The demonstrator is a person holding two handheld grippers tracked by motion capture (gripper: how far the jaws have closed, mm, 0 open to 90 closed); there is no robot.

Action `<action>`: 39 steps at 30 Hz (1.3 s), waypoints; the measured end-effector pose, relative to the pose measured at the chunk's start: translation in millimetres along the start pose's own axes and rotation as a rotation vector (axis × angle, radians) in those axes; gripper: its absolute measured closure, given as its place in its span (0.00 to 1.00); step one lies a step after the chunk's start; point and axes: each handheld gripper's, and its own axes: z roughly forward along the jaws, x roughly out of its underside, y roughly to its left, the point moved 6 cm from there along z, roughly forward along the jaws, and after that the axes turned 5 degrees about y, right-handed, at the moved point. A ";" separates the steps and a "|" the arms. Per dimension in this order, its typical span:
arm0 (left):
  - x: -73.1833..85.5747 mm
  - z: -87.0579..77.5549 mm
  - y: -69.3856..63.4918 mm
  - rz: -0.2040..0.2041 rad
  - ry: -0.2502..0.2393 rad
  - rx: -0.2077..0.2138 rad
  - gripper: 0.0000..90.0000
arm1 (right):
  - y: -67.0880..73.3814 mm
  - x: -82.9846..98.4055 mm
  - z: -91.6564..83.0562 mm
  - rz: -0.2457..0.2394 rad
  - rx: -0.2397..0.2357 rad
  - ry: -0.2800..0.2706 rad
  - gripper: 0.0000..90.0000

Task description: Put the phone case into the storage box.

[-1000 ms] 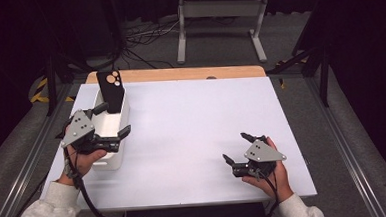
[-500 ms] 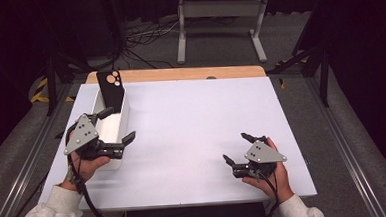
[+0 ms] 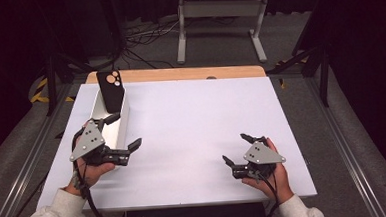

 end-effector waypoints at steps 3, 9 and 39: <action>-0.1 0.1 -4.9 0.013 -0.005 0.005 0.06 | -0.4 -0.6 -0.5 -0.001 0.002 -0.004 0.16; 1.1 0.6 -10.8 0.013 -0.003 0.024 0.06 | 0.4 -1.0 -1.2 -0.002 0.000 -0.006 0.16; 18.9 12.8 -40.7 0.029 0.037 0.074 0.04 | 2.2 -2.8 -3.4 -0.012 -0.002 -0.011 0.16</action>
